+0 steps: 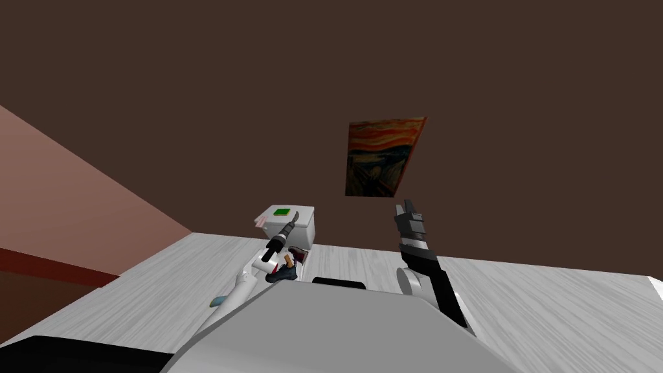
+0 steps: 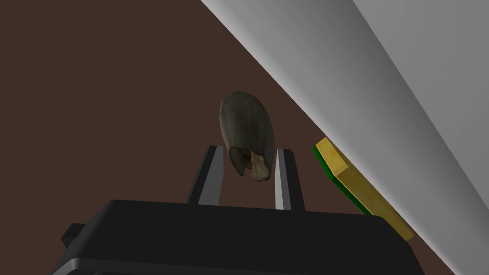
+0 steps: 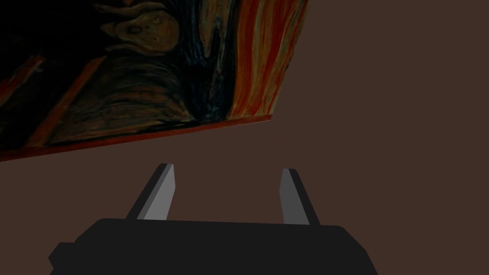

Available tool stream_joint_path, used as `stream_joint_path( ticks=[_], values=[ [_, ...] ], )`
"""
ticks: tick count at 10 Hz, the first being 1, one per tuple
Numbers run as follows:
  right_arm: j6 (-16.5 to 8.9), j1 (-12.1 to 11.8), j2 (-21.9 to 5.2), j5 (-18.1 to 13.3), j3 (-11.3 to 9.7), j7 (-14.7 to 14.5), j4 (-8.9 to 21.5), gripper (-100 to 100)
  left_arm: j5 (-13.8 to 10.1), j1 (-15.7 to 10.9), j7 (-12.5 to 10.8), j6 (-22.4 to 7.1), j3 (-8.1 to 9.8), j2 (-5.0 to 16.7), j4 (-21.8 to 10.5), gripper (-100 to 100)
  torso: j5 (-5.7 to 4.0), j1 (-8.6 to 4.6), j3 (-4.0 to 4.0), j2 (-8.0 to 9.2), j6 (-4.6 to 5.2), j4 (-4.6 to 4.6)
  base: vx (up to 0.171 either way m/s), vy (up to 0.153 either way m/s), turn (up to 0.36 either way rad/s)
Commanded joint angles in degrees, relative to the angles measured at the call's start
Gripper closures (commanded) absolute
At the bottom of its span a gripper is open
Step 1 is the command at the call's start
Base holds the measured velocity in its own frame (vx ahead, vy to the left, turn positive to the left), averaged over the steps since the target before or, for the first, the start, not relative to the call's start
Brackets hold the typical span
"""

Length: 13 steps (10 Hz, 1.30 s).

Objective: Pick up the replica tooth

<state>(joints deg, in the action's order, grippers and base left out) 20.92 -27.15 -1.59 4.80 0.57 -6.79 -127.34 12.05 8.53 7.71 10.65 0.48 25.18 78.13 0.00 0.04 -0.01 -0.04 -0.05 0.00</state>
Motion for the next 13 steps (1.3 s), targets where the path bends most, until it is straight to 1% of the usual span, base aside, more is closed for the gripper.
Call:
stream_joint_path(
  ticks=[1, 2, 3, 11, 12, 13],
  values=[
    [0.0, 0.0, 0.0, 0.0, 0.0, 0.0, 0.0, 0, 0.0, 0.0, 0.0, 0.0, 0.0, 0.0, 0.0, 0, 0.0, 0.0, 0.0, 0.0, 0.0, 0.0, 0.0, 0.0, 0.0],
    [0.0, 0.0, 0.0, 0.0, 0.0, 0.0, 0.0, 0, 0.35, 1.43, 0.12, -0.54, -1.57, 0.08, 2.52, 100, 0.0, 0.0, 0.0, 0.0, 0.0, 0.0, 0.051, 0.038, 0.203],
    [0.0, -0.02, 0.0, 0.0, 0.01, 0.0, 0.0, 0, 0.35, 1.43, 0.12, -0.54, -1.57, 0.08, 2.52, 100, 0.0, 0.12, -0.06, -0.12, -0.09, -0.02, 0.061, 0.051, 0.193],
    [0.0, -0.01, -0.01, 0.0, 0.01, 0.0, 0.0, 0, 3.3, 8.83, 2.64, -2.33, -9.87, -2.74, 14.84, 100, 0.02, 0.15, -0.14, -0.25, -0.02, -0.04, 0.077, 0.038, 0.204],
    [0.0, -0.01, 0.0, 0.0, 0.01, 0.0, 0.0, 0, 2.93, 7.58, 2.23, -2.26, -9.24, -2.24, 13.32, 100, 0.01, 0.12, -0.15, -0.28, -0.02, -0.04, 0.04, 0.005, 0.046],
    [0.0, 0.0, 0.0, 0.0, 0.0, 0.0, 0.0, 0, 2.96, 7.62, 2.25, -2.3, -9.35, -2.23, 13.45, 0, 0.02, 0.08, -0.1, -0.17, 0.03, -0.03, 0.007, 0.001, -0.008]
  ],
)
